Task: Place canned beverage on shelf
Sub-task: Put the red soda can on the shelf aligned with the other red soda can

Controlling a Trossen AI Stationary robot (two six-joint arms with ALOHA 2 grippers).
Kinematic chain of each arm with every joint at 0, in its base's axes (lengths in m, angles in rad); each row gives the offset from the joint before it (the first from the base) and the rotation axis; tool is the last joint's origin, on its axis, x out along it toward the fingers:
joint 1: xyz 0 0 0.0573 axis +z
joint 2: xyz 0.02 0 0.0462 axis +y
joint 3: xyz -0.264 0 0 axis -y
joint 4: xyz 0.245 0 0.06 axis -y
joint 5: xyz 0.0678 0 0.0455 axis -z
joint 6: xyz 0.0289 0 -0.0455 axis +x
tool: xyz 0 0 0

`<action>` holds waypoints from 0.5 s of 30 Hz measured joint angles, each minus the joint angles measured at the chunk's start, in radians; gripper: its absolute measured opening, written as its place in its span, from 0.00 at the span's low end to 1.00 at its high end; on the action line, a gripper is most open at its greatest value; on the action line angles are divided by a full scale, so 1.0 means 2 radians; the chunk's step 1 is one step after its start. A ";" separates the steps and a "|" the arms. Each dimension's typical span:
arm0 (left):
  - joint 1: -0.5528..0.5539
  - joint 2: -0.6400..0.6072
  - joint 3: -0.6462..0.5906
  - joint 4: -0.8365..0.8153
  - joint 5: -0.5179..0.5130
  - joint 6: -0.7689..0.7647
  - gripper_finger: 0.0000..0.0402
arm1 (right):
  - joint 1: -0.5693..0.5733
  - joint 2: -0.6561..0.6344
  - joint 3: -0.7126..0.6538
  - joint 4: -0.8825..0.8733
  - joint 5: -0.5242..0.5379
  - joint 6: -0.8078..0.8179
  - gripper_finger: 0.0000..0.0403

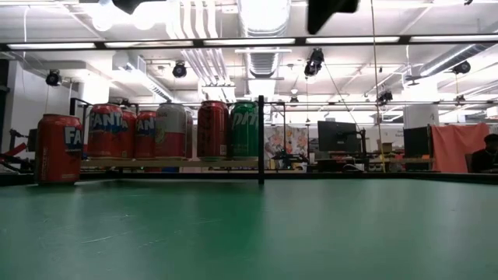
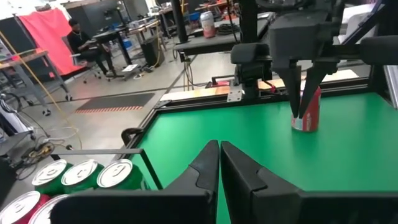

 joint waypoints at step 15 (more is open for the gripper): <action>0.000 0.001 0.004 0.002 0.000 -0.035 0.00 | 0.067 -0.022 -0.015 -0.120 -0.023 0.163 0.03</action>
